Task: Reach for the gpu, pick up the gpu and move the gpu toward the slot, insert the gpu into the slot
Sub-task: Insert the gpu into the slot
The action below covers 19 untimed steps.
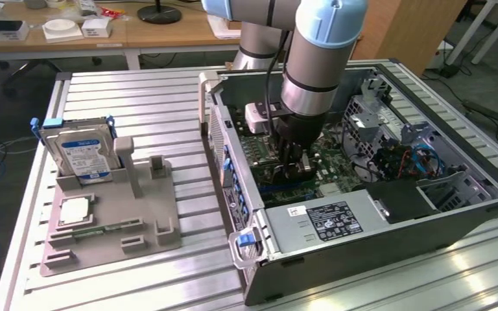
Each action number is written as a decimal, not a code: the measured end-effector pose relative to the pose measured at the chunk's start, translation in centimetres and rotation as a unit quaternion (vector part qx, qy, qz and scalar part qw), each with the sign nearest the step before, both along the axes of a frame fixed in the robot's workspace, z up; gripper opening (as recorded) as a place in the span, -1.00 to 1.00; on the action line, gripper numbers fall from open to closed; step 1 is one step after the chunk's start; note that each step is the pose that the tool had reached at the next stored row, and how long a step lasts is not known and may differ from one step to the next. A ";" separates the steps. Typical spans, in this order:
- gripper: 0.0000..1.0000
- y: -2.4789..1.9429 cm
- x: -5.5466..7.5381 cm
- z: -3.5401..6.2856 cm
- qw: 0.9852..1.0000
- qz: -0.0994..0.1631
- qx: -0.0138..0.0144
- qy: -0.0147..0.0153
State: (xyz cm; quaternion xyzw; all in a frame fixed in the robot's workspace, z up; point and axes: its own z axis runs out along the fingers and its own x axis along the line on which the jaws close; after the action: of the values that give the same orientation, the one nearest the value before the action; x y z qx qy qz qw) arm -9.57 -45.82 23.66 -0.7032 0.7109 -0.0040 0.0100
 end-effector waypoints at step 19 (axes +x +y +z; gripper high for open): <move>-0.47 0.00 0.0 -0.21 1.000 0.000 0.000 0.000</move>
State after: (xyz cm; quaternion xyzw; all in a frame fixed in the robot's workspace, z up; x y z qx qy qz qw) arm -9.59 -45.82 23.45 -0.7032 0.7109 -0.0040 0.0099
